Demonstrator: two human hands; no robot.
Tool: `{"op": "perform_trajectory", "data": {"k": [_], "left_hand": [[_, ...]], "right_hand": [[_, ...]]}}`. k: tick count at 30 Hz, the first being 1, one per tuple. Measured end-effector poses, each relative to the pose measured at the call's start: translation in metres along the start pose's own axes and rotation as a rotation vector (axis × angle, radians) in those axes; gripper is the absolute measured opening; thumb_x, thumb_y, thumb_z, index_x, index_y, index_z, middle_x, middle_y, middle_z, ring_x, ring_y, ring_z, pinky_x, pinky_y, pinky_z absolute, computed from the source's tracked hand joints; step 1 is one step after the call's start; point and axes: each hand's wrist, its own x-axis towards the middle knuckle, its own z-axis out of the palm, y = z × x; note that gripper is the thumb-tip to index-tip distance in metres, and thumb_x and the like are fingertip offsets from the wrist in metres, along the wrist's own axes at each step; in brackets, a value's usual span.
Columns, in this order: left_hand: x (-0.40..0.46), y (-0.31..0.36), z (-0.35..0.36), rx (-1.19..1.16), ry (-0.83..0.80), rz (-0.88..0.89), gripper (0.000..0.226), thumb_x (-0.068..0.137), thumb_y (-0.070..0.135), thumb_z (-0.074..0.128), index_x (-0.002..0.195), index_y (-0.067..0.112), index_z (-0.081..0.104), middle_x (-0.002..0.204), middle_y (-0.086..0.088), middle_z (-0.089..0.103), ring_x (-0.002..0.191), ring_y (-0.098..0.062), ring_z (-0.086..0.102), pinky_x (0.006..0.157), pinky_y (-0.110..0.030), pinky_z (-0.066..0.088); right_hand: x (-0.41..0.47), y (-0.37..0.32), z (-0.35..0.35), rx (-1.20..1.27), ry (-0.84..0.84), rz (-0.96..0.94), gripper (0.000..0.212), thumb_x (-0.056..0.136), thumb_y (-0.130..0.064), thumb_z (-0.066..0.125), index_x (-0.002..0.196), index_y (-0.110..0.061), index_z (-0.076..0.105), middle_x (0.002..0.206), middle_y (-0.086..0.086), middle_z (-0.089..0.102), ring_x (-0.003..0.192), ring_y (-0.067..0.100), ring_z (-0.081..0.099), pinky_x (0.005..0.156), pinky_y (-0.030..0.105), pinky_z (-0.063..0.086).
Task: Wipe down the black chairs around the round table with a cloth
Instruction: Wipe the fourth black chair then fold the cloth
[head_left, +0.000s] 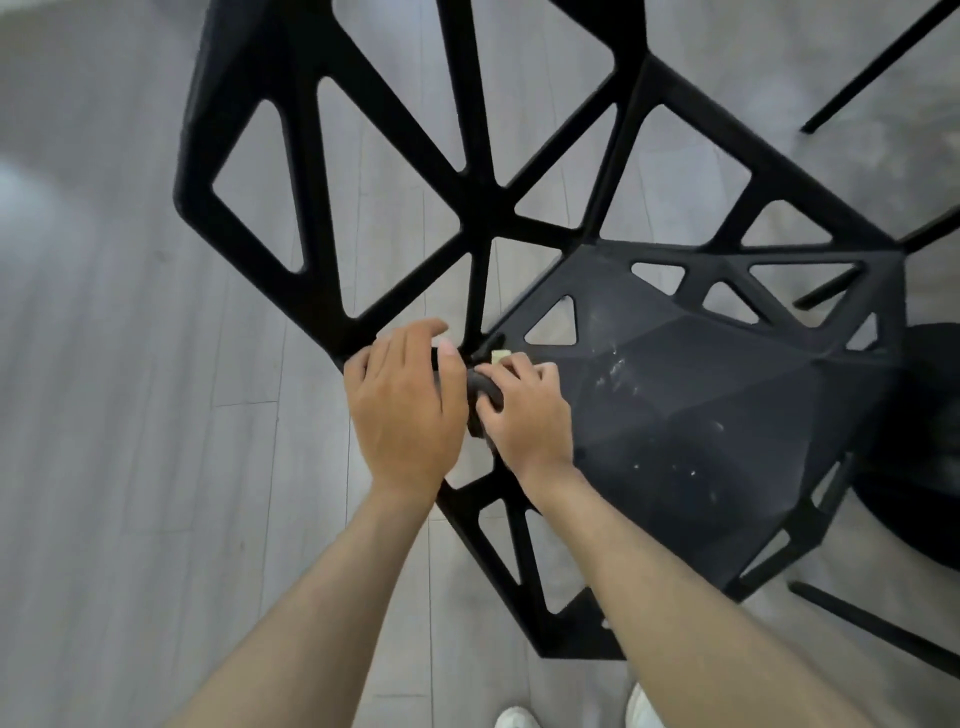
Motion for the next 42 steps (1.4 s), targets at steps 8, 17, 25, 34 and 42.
{"op": "perform_trajectory", "data": {"k": [8,17,25,34,42], "left_hand": [[0.001,0.004,-0.003,0.03,-0.056,-0.014,0.033,0.106,0.038,0.038,0.109,0.021,0.067,0.103,0.008,0.07,0.1,-0.013,0.062,0.102,-0.032,0.033],[-0.001,0.002,-0.001,0.011,0.0,0.031,0.029,0.104,0.039,0.044,0.105,0.021,0.068,0.1,0.009,0.068,0.097,-0.012,0.061,0.097,-0.032,0.036],[0.002,-0.007,0.011,0.061,0.097,0.11,0.029,0.101,0.034,0.046,0.09,0.021,0.069,0.088,0.009,0.067,0.083,-0.012,0.059,0.088,-0.033,0.043],[0.052,-0.023,0.024,-0.101,0.169,0.14,0.027,0.098,0.041,0.053,0.091,0.022,0.071,0.089,0.009,0.07,0.082,-0.01,0.061,0.094,-0.036,0.044],[0.058,-0.029,0.028,-0.013,0.144,0.137,0.03,0.1,0.04,0.051,0.095,0.019,0.072,0.091,0.005,0.072,0.081,-0.016,0.06,0.103,-0.038,0.041]], "right_hand": [[-0.099,0.04,-0.049,-0.115,-0.113,0.008,0.024,0.095,-0.039,0.057,0.117,-0.036,0.066,0.105,-0.013,0.053,0.093,0.015,0.044,0.067,0.029,0.052],[-0.079,0.034,-0.044,-0.043,-0.129,-0.083,0.026,0.102,-0.027,0.057,0.127,-0.029,0.062,0.117,-0.008,0.054,0.107,0.014,0.046,0.084,0.028,0.048],[-0.007,0.013,-0.003,-0.087,0.006,-0.07,0.024,0.104,-0.024,0.053,0.127,-0.026,0.059,0.123,0.002,0.057,0.115,0.025,0.043,0.084,0.037,0.05],[0.05,0.032,0.008,-0.174,0.026,-0.318,0.024,0.099,-0.032,0.054,0.122,-0.028,0.059,0.107,0.005,0.054,0.104,0.035,0.056,0.084,0.046,0.051],[-0.026,0.022,-0.026,-0.135,-0.055,-0.262,0.007,0.094,-0.034,0.06,0.101,-0.034,0.06,0.098,-0.004,0.065,0.094,0.026,0.064,0.077,0.039,0.051]]}}
